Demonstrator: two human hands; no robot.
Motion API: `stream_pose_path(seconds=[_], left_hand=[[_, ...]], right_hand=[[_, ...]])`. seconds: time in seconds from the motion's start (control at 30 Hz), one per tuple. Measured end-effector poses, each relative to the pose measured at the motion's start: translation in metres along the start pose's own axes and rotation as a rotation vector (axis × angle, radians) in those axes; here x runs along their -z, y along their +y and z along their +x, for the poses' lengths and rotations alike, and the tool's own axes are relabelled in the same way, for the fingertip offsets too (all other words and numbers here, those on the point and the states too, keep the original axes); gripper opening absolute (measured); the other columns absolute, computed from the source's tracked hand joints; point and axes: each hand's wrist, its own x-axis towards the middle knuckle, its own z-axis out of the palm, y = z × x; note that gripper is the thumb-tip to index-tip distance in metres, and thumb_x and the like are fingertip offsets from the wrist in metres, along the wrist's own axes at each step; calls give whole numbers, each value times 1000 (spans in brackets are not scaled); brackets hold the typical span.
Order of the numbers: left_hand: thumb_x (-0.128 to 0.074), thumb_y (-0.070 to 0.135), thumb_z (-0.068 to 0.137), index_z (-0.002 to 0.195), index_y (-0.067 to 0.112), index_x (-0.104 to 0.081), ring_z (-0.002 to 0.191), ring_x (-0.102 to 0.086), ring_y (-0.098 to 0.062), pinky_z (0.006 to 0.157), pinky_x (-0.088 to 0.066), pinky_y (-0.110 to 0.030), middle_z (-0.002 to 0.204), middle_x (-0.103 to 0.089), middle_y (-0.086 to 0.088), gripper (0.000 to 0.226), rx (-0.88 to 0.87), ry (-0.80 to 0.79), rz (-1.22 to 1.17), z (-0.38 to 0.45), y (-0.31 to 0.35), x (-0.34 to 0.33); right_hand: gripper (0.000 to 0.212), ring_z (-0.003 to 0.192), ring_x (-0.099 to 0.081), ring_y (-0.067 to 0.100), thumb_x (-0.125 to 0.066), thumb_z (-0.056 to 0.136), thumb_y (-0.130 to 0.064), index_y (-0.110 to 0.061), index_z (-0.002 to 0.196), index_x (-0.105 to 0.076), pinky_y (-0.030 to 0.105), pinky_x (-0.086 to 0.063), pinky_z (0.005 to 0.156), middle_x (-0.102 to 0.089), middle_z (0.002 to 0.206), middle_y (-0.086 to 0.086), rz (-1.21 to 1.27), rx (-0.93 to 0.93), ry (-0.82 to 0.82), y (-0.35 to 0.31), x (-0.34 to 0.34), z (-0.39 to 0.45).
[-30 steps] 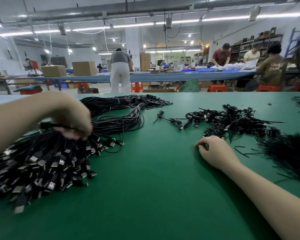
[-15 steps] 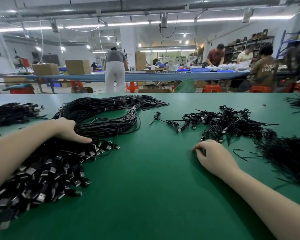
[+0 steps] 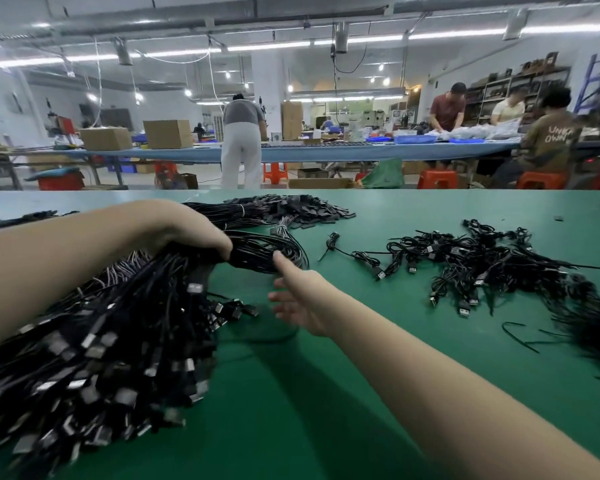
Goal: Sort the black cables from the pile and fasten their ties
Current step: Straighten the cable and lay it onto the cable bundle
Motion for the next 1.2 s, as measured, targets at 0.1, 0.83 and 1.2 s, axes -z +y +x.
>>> stream_pose_path(seconds=[0.1, 0.83, 1.2], left_hand=[[-55, 33, 92, 85, 4, -60, 63, -60, -25, 69, -51, -31, 72, -65, -12, 30, -51, -188, -99, -6, 12, -24], [-35, 58, 96, 92, 30, -65, 92, -57, -11, 87, -43, -24, 98, -64, 12, 41, -484, 225, 675, 63, -68, -72], [-38, 52, 90, 66, 13, -53, 60, -45, -13, 68, -41, -25, 61, -46, 1, 48, -296, 85, 985, 16, -96, -46]], right_hand=[[108, 120, -53, 32, -23, 73, -90, -5, 135, -48, 37, -41, 100, -59, 128, 17, 258, -180, -261, -12, -16, 14], [114, 136, -34, 32, -62, 70, -74, -4, 148, -16, 38, -34, 108, -29, 151, 15, -1317, -101, 176, -6, 76, -59], [106, 85, -60, 17, -45, 67, -87, 2, 124, -48, 24, -43, 57, -59, 99, 6, -1356, -125, 224, 15, 100, -104]])
